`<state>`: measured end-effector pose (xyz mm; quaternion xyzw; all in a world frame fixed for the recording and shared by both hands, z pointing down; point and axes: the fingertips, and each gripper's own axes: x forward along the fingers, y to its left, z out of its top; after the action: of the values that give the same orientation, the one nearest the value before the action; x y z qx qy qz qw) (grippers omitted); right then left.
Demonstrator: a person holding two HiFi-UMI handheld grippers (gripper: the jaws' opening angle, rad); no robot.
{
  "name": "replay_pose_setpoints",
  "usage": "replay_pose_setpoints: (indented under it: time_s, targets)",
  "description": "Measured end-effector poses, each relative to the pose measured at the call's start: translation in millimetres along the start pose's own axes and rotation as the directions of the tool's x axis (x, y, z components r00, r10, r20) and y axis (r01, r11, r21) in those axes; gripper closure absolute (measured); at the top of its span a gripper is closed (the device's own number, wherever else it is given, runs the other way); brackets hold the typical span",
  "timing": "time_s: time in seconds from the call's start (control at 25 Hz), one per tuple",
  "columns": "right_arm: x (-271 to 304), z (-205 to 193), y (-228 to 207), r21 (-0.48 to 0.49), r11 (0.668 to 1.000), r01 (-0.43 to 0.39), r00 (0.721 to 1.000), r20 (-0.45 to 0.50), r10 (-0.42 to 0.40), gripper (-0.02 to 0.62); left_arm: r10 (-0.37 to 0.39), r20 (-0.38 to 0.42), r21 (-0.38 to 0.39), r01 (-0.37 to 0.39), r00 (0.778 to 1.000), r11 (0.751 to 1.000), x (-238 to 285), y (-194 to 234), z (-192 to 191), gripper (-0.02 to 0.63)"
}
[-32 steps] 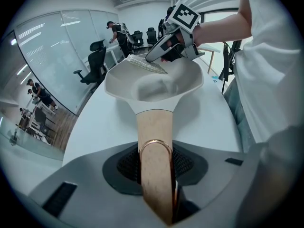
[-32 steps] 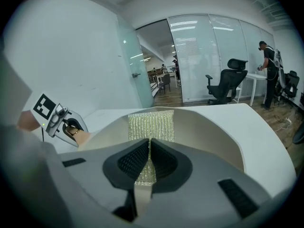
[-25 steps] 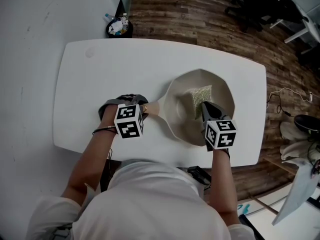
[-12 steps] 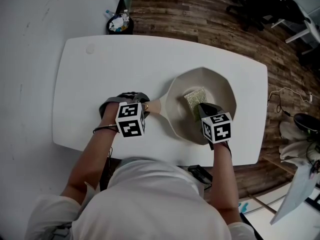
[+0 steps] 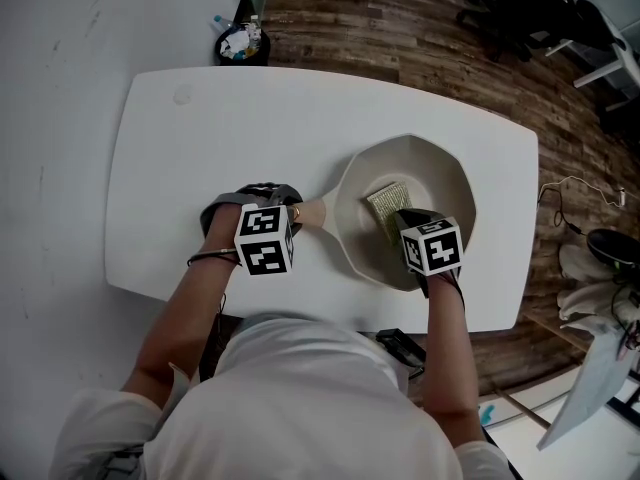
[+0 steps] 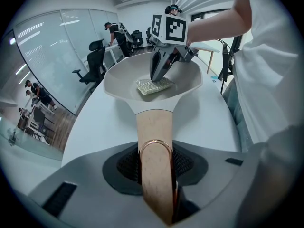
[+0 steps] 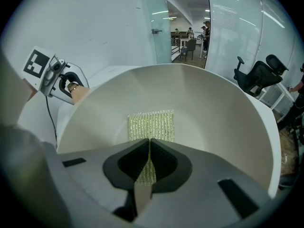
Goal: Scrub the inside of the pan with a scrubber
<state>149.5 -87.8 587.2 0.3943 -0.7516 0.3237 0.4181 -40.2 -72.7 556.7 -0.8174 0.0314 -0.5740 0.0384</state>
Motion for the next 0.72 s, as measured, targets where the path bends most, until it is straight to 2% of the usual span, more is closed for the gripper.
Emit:
replay_pose_setpoints:
  time_s: [0.72]
  targets:
    - [18, 3, 8, -0.03, 0.999, -0.023, 0.999, -0.045, 0.022, 0.568, -0.006, -0.004, 0.003, 0.006, 1.0, 1.0, -1, -1, 0, 0.466]
